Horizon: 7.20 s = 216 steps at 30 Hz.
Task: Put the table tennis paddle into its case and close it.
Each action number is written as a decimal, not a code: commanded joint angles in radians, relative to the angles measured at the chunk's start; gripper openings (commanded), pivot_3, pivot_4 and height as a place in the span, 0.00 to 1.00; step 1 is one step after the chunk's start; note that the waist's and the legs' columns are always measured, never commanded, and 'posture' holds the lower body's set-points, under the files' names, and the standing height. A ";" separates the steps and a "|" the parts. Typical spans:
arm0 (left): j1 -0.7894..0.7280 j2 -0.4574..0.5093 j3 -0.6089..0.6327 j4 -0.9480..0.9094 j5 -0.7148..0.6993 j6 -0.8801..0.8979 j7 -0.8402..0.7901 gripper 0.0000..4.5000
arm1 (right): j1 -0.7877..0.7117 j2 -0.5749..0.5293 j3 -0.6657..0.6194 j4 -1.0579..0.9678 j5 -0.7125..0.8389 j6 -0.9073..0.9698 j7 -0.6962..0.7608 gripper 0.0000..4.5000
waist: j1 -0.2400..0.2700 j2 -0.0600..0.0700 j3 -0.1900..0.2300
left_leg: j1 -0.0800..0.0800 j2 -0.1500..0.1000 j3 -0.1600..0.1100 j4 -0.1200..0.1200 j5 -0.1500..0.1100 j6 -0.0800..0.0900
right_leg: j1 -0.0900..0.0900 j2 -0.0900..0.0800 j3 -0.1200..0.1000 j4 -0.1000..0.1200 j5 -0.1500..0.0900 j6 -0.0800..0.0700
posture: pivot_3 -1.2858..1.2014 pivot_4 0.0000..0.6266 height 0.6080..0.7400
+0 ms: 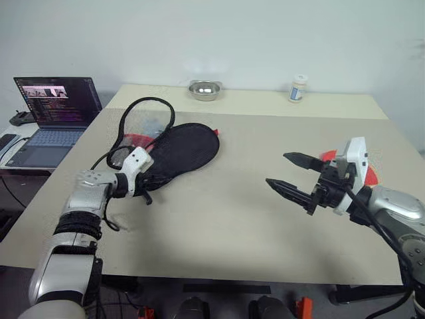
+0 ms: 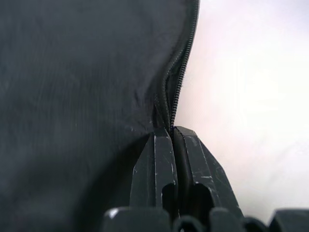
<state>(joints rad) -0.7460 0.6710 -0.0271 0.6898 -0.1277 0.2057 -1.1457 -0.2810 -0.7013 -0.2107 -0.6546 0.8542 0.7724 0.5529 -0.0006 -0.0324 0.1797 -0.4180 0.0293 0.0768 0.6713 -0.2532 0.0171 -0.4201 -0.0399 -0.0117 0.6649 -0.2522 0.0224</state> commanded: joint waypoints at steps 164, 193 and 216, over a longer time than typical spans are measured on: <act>-0.066 -0.126 -0.084 -0.617 -0.276 0.267 -0.127 0.88 | -0.289 -0.048 -0.041 1.167 -0.598 -0.064 -0.085 0.32 | -0.030 0.001 0.000 | 0.002 0.000 -0.002 0.007 0.002 -0.001 | 0.000 0.005 0.003 0.012 -0.003 0.001 | 0.52 0.24 1.00; -0.072 -0.067 -0.081 -0.751 -0.286 0.329 -0.012 0.88 | -0.184 0.629 0.037 0.266 -0.564 0.418 -0.599 0.24 | -0.028 0.006 0.003 | -0.001 -0.001 -0.006 0.005 0.005 -0.006 | -0.003 0.005 -0.001 0.013 -0.003 -0.002 | 0.52 0.24 1.00; -0.031 -0.064 -0.095 -0.812 -0.267 0.326 0.042 0.88 | -0.118 0.658 0.118 0.266 -0.609 0.376 -0.604 0.24 | -0.031 0.006 0.003 | 0.000 0.000 -0.006 0.005 0.005 -0.006 | -0.003 0.006 0.000 0.014 -0.005 0.001 | 0.52 0.24 1.00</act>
<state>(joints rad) -0.7701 0.6053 -0.1275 -0.0685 -0.3920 0.5375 -1.1141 -0.4002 -0.0449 -0.1142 -0.3329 0.2492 1.1483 -0.0518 -0.0317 -0.0264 0.1831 -0.4181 0.0295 0.0707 0.6759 -0.2486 0.0110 -0.4229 -0.0343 -0.0119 0.6787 -0.2567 0.0233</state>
